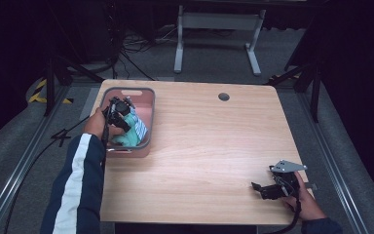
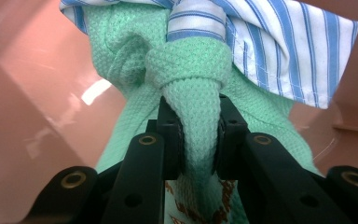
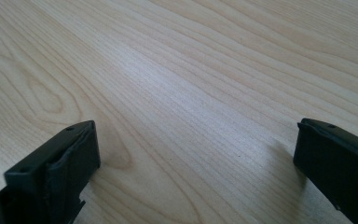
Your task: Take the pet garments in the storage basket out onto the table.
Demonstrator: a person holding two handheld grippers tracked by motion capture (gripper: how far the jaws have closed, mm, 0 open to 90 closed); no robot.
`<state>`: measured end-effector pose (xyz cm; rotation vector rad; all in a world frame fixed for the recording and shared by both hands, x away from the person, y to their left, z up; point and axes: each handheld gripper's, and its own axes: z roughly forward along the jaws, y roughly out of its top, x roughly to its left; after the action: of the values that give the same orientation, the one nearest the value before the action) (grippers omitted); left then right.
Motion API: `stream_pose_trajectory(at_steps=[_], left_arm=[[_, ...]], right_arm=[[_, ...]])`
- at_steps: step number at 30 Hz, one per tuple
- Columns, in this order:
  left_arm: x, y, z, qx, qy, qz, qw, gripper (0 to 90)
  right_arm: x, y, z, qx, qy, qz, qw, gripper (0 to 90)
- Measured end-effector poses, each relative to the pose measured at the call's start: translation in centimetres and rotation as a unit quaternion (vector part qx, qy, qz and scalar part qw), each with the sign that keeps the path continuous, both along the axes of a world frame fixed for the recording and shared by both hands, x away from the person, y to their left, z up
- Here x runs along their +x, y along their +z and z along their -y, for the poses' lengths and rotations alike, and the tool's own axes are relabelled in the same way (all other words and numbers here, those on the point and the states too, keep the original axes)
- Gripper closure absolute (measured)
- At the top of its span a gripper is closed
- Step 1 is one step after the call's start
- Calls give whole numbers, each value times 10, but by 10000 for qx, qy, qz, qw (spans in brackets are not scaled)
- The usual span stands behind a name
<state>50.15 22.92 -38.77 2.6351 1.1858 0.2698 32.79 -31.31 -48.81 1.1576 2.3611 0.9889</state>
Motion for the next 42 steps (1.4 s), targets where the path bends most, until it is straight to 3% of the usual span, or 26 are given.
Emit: stream_pose_trajectory(at_steps=[7, 13, 19, 23, 29, 35, 37, 42], left_arm=[[-9, 15, -9, -251, 70, 441, 9987, 769], [-21, 30, -14, -516, 54, 899, 9946, 772], [-31, 40, -16, -674, -3, 1170, 9908, 773], [-38, 47, -17, -795, -53, 1392, 9870, 773], [-48, 60, -16, -978, -73, 1612, 9820, 773], [-57, 72, -11, -1124, -243, 1814, 9767, 773], [-58, 74, -10, -1112, -271, 1832, 9764, 774], [-65, 82, -2, -1241, -470, 1925, 9723, 773]], right_arm=[[0, 0, 0, 0, 0, -1, 10000, 5], [0, 0, 0, 0, -1, -2, 10000, 5], [0, 0, 0, 0, -1, -2, 10000, 5], [0, 0, 0, 1, -1, -1, 10000, 5], [0, 0, 0, 0, 0, -1, 10000, 5], [0, 0, 0, 0, 0, -1, 10000, 5], [0, 0, 0, 1, -1, -2, 10000, 5], [0, 0, 0, -1, 0, 0, 10000, 5]])
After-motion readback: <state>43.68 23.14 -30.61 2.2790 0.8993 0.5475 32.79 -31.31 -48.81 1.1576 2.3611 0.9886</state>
